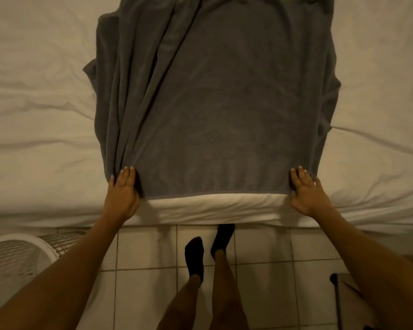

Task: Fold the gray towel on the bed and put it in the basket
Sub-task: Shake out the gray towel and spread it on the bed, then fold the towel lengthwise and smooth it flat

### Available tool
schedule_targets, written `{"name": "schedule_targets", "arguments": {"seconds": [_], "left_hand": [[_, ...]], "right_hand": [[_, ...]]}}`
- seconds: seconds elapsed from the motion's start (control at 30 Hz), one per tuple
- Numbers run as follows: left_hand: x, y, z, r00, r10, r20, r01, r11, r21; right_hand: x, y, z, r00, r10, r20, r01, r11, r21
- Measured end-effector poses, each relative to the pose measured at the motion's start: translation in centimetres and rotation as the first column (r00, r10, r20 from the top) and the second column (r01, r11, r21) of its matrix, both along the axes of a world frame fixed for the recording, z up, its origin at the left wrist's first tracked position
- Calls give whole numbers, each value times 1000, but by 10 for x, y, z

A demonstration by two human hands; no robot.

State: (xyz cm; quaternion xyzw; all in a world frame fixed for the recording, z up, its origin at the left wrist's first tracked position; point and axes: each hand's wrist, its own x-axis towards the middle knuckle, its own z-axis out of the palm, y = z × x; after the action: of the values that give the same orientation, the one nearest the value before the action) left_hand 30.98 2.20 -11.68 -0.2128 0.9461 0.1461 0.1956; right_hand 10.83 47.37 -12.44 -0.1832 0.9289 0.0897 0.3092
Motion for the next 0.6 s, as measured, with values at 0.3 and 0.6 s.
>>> {"name": "schedule_targets", "arguments": {"seconds": [0.3, 0.6], "left_hand": [[-34, 47, -29, 981, 75, 177, -87, 994, 63], [-41, 75, -39, 984, 116, 134, -117, 993, 0]], "right_hand": [[19, -54, -30, 970, -228, 82, 236, 965, -110], [25, -48, -46, 971, -239, -7, 237, 964, -119]]}}
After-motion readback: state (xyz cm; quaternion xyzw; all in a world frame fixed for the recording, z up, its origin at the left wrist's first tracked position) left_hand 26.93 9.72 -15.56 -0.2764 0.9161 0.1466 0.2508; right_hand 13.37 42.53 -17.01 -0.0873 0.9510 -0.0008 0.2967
